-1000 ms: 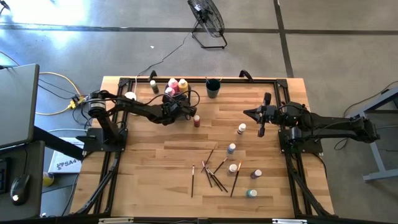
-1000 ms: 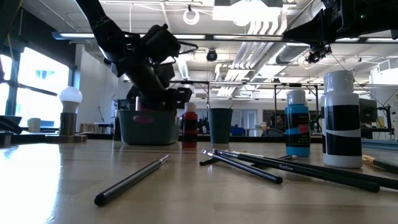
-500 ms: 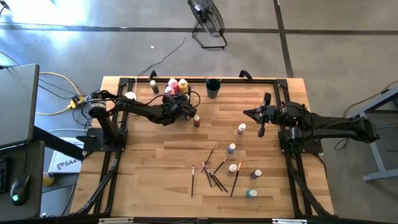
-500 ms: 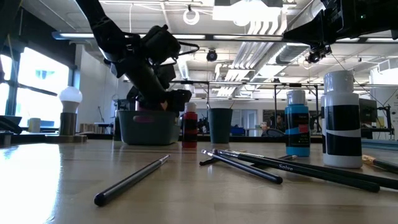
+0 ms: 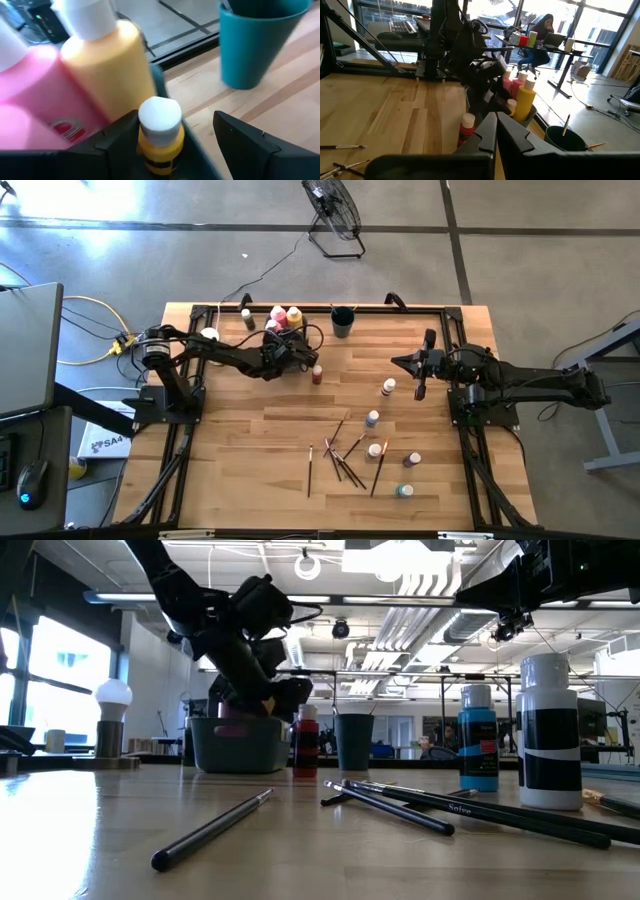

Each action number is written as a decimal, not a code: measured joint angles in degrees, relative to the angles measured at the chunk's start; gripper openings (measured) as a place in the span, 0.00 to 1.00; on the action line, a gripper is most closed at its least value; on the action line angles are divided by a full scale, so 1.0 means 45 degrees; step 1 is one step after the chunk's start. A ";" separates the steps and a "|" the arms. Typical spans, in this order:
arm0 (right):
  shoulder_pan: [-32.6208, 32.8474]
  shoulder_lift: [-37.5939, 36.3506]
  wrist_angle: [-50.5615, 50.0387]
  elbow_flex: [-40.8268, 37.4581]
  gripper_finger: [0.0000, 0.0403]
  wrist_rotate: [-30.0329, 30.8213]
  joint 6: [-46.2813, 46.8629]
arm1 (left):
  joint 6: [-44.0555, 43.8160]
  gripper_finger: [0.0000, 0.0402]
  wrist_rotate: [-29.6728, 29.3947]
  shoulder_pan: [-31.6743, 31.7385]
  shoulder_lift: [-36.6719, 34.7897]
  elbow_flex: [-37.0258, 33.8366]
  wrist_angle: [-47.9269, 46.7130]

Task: Pick & Place Paint Supplies
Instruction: Put the small yellow paint bottle into the green bin, then put the small green paint bottle into the green bin

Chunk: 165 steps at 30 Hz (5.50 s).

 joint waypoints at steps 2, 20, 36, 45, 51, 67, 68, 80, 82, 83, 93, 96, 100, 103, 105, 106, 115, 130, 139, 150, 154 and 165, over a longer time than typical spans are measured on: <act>-0.0003 0.0004 0.0000 0.0000 0.01 -0.0001 0.0000 | 0.0224 0.62 0.0295 0.0000 0.0000 0.0131 -0.0003; -0.0001 0.0004 0.0000 0.0000 0.01 -0.0002 0.0000 | 0.1308 0.62 -0.0804 0.0000 -0.0010 0.0199 -0.0083; -0.0002 0.0004 -0.0041 0.0000 0.01 -0.0002 0.0000 | 0.2079 0.62 -0.1244 -0.0303 -0.1506 0.0194 -0.0055; 0.0000 0.0004 -0.0143 0.0001 0.01 -0.0005 0.0015 | 0.4866 0.62 -0.3616 -0.1523 -0.2805 0.0198 -0.0783; 0.0000 0.0000 -0.0170 0.0003 0.01 -0.0002 0.0043 | 0.5282 0.62 -0.7081 -0.2580 -0.3403 0.0194 -0.1829; -0.0002 0.0004 -0.0174 0.0002 0.01 -0.0002 0.0282 | 0.5281 0.62 -0.2222 -0.5135 -0.3793 0.0194 -0.3343; -0.0004 0.0004 -0.0171 0.0005 0.01 0.0002 0.0282 | 0.5279 0.62 -0.1793 -0.5211 -0.3793 0.0194 -0.3341; 0.0000 0.0001 -0.0174 0.0001 0.01 -0.0002 0.0287 | 0.3957 0.62 0.5335 -0.5260 -0.3789 0.0194 -0.3328; -0.0005 0.0001 -0.0173 0.0004 0.01 -0.0002 0.0287 | 0.4403 0.62 0.5583 -0.5260 -0.3789 0.0194 -0.3332; -0.0002 0.0004 -0.0170 0.0001 0.01 -0.0002 0.0286 | 0.4733 0.62 0.5573 -0.5255 -0.3789 0.0194 -0.3327; 0.0000 0.0000 -0.0170 0.0005 0.01 -0.0002 0.0287 | 0.5496 0.62 0.5333 -0.5246 -0.3785 0.0194 -0.3459; -0.0005 0.0000 -0.0170 0.0003 0.01 -0.0002 0.0287 | 0.5467 0.62 0.5259 -0.5241 -0.4175 0.0190 -0.4095; -0.0005 0.0000 -0.0198 0.0005 0.01 -0.0001 0.0287 | 0.5207 0.62 0.4924 -0.5220 -0.5300 0.0146 -0.5710; -0.0003 0.0002 -0.0231 0.0005 0.01 0.0003 0.0287 | 0.5259 0.62 0.4850 -0.5158 -0.6482 0.0146 -0.6611; -0.0002 0.0001 -0.0235 0.0005 0.01 0.0000 0.0287 | 0.5557 0.62 0.4804 -0.5156 -0.7151 0.0151 -0.6974; 0.0000 0.0000 -0.0234 0.0005 0.01 -0.0002 0.0287 | 0.5740 0.62 0.4779 -0.5149 -0.7504 0.0151 -0.7222; 0.0000 0.0002 -0.0235 0.0005 0.01 0.0003 0.0287 | 0.6232 0.62 0.4563 -0.4924 -1.0083 0.0146 -0.8932; 0.0000 0.0003 -0.0238 0.0005 0.01 0.0003 0.0253 | 0.6265 0.62 0.6337 -0.1020 -1.3002 0.0151 -1.0783; 0.0000 0.0001 -0.0238 0.0005 0.01 0.0003 0.0243 | 0.6277 0.62 0.6962 0.2027 -1.3760 0.0151 -1.1660; -0.0002 0.0004 -0.0238 0.0005 0.01 0.0004 0.0238 | 0.6401 0.62 0.6959 0.5459 -1.3360 0.0151 -1.1625; 0.0000 0.0004 -0.0238 0.0005 0.01 0.0003 0.0238 | 0.7005 0.62 0.6962 0.6416 -1.2996 0.0151 -1.1522; -0.0005 0.0004 -0.0238 0.0005 0.01 0.0008 0.0233 | 0.5917 0.62 0.7160 0.7082 -1.1938 0.0151 -1.0619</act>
